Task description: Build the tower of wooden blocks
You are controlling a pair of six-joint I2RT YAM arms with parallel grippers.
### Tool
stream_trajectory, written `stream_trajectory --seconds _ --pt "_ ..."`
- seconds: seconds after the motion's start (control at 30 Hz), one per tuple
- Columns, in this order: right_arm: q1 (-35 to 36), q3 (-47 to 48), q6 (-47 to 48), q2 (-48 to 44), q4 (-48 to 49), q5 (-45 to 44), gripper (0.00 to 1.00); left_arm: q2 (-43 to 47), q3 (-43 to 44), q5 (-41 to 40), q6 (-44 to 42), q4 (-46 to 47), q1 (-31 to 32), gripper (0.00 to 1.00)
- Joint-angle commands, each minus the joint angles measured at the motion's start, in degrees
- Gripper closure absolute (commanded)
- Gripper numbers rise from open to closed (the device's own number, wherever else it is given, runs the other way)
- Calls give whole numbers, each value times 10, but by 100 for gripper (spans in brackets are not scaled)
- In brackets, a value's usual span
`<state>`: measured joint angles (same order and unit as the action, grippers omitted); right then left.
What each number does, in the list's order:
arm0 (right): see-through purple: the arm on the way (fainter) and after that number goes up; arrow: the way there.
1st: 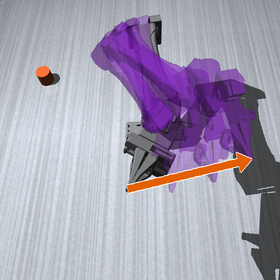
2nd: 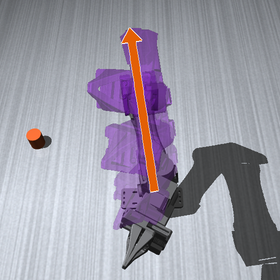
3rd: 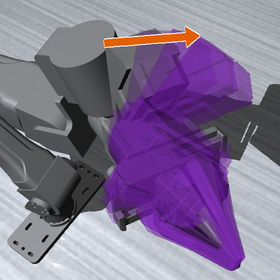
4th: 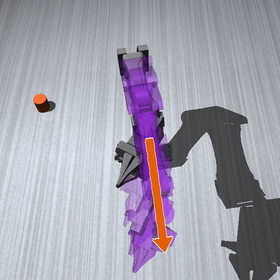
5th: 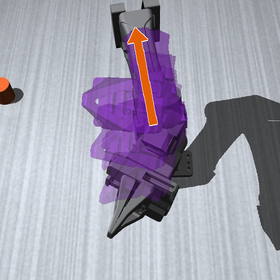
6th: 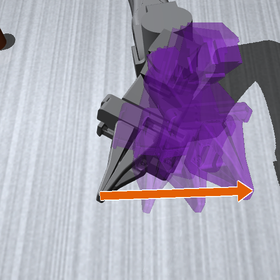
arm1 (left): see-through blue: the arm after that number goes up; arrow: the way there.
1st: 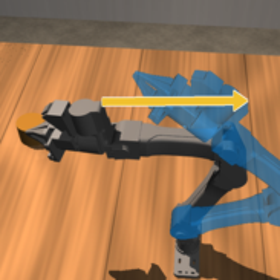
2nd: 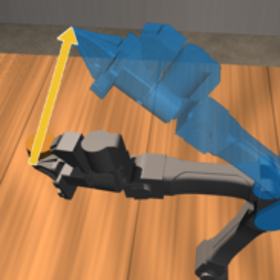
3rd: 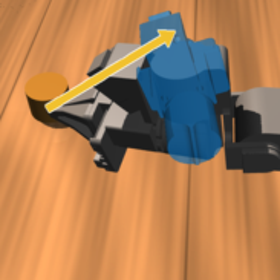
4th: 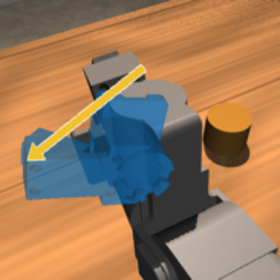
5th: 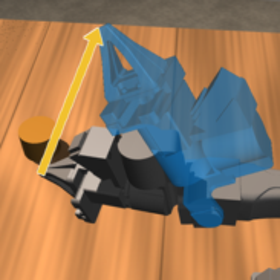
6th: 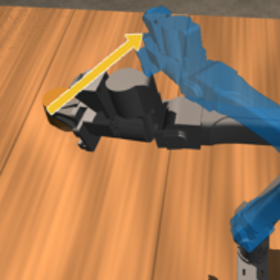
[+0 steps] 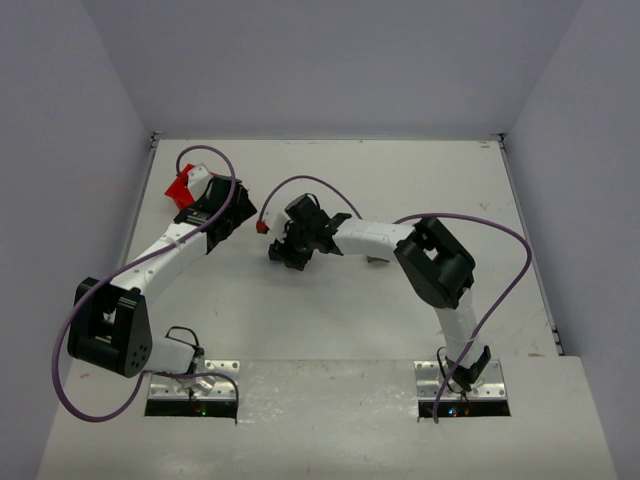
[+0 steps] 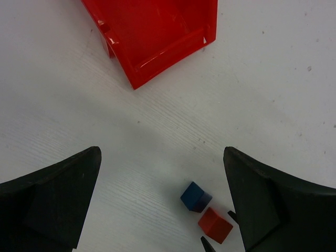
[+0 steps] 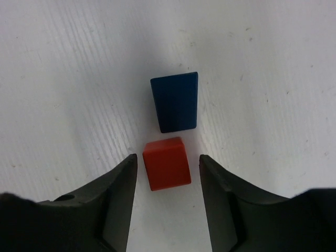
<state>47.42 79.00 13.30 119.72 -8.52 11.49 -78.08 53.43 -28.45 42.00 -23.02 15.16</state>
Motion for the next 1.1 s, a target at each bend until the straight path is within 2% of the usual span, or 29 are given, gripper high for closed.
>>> stream_trajectory --seconds 0.0,0.07,0.27,0.67,0.87,1.07 --pt "4 21 1 2 31 -3 51 8 -3 5 -8 25 -4 0" --pt "4 19 4 1 31 5 59 7 -3 12 -13 29 -4 0" --pt "4 18 8 -1 25 4 66 6 -3 17 -17 31 -4 0" --pt "4 -2 23 -39 31 26 89 5 -3 24 -21 34 -4 0" --pt "4 -1 36 -59 8 20 93 8 -5 24 -22 34 -4 0" --pt "-3 -4 119 -130 -32 29 97 15 -7 21 -23 36 -4 0"
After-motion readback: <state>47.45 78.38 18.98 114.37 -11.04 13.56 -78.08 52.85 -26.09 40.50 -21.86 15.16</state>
